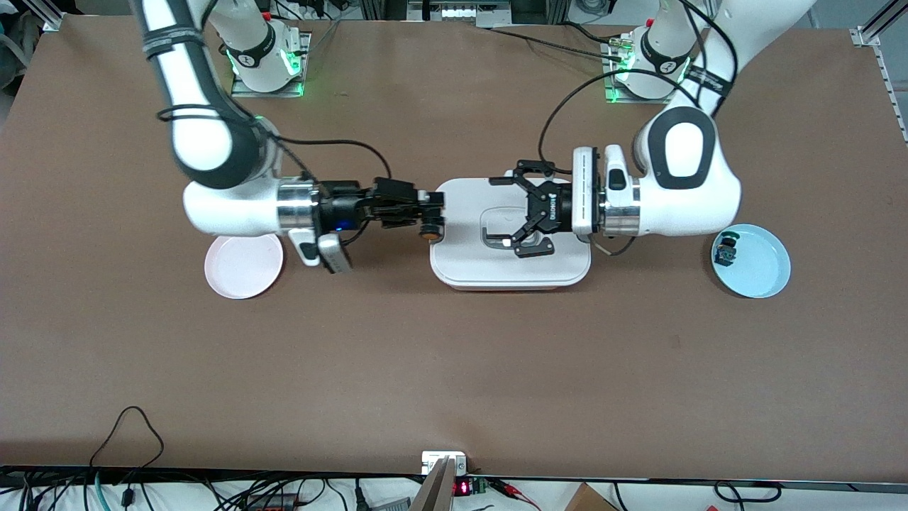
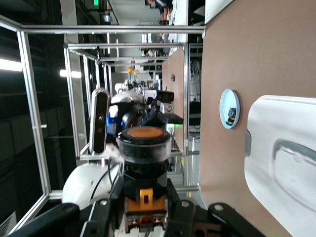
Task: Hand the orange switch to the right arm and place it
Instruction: 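Open the left gripper while the right gripper pulls the switch away, then carry the switch over the white plate while the left gripper withdraws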
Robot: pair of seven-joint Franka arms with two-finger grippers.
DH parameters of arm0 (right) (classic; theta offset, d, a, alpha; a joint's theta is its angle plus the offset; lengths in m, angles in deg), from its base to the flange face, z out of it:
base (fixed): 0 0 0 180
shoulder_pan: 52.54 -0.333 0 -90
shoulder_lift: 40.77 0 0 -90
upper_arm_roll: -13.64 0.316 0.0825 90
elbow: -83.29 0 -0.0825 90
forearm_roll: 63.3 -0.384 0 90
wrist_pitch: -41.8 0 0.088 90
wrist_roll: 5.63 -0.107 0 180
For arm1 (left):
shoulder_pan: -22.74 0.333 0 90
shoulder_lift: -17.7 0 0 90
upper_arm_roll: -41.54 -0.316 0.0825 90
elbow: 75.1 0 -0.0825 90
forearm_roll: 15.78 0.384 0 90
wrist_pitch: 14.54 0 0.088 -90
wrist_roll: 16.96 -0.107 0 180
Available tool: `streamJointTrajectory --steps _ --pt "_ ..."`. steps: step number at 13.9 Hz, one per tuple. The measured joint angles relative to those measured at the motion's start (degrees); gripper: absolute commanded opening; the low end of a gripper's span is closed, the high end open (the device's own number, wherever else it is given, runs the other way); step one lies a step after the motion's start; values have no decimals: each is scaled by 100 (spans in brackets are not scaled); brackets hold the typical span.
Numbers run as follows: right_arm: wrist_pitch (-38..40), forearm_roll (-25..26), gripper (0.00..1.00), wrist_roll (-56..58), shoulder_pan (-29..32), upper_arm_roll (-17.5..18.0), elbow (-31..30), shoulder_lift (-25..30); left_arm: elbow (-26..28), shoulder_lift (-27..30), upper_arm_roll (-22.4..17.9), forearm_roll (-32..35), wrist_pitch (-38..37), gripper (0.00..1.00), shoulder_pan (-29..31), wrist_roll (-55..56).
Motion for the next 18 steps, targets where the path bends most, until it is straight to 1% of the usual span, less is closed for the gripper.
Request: streamJointTrajectory --steps 4,6,7,8,11,13,15,16,18 --pt "1689 1008 0 10 1321 -35 -21 -2 -32 -14 -36 953 -451 100 288 1064" --pt "2306 1478 0 13 1880 -41 -13 -1 -48 -19 -34 1766 -496 100 297 1995" --pt "2514 1839 0 17 2126 -43 35 3 -91 -18 -25 2191 -534 100 297 2528" --pt "2626 2304 0 21 2324 -43 135 10 -174 -16 -24 2591 -643 100 297 3046" --pt "2688 3907 0 21 2695 -46 559 68 -531 -10 -26 4041 -1205 100 302 4660" --pt "2611 5052 0 -126 2722 -61 904 125 -839 1 -24 5033 -1684 100 305 5693" --pt "2265 6277 0 -567 2619 -49 1274 202 -1239 32 8 6208 -2279 100 300 6646" --pt "2023 6881 0 -846 2479 -38 1369 296 -1401 57 21 6676 -2608 100 292 7049" --pt "1618 7831 0 -1550 2089 -24 1376 543 -1633 81 11 7263 -3040 100 295 7563"
